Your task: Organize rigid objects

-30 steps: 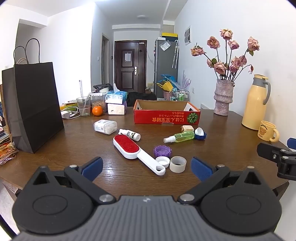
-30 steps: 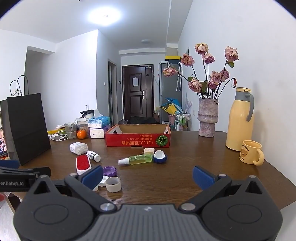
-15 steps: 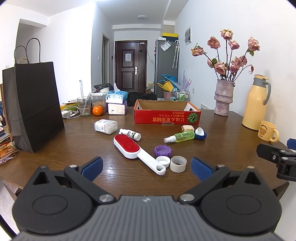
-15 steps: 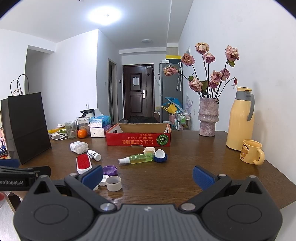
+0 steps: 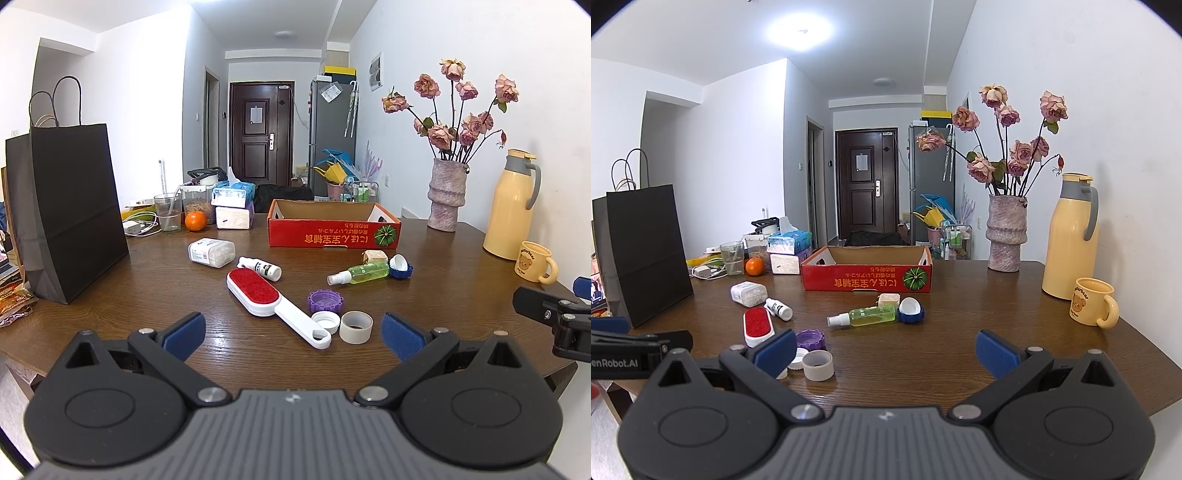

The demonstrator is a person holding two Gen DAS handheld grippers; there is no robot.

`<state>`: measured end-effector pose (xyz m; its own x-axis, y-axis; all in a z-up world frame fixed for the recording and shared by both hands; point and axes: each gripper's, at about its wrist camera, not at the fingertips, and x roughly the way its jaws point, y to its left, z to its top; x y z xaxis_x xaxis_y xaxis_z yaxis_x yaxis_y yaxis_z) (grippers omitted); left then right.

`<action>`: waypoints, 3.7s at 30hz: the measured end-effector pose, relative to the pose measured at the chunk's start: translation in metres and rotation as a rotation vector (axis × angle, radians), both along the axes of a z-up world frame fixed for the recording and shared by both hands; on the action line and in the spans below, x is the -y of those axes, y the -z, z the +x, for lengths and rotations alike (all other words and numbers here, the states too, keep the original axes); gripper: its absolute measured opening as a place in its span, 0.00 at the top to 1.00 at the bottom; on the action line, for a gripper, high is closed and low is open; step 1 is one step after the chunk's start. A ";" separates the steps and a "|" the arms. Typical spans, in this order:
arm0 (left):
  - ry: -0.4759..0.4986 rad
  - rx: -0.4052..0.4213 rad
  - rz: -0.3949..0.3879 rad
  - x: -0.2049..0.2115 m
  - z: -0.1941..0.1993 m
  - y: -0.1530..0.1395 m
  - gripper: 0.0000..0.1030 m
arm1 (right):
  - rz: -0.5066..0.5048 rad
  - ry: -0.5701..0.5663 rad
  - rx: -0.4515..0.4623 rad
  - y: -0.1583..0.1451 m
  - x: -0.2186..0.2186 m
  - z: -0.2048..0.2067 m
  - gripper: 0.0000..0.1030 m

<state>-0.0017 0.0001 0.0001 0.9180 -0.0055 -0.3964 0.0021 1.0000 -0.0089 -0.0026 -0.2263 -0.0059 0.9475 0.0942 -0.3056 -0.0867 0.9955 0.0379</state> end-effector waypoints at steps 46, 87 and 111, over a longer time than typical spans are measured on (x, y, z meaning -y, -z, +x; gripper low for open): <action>-0.018 -0.016 -0.009 -0.013 0.010 -0.003 0.00 | -0.015 -0.027 -0.019 0.000 -0.009 0.010 0.00; -0.095 -0.300 -0.053 -0.054 0.162 0.070 0.00 | -0.069 -0.192 -0.356 0.080 -0.066 0.185 0.09; -0.124 -0.358 -0.073 -0.063 0.209 0.081 0.00 | -0.104 -0.282 -0.409 0.104 -0.081 0.235 0.59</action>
<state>0.2069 0.0627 -0.0807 0.7167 0.0565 -0.6950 -0.1351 0.9891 -0.0588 0.2320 -0.1455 -0.1097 0.6900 0.2789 -0.6679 -0.3518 0.9357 0.0273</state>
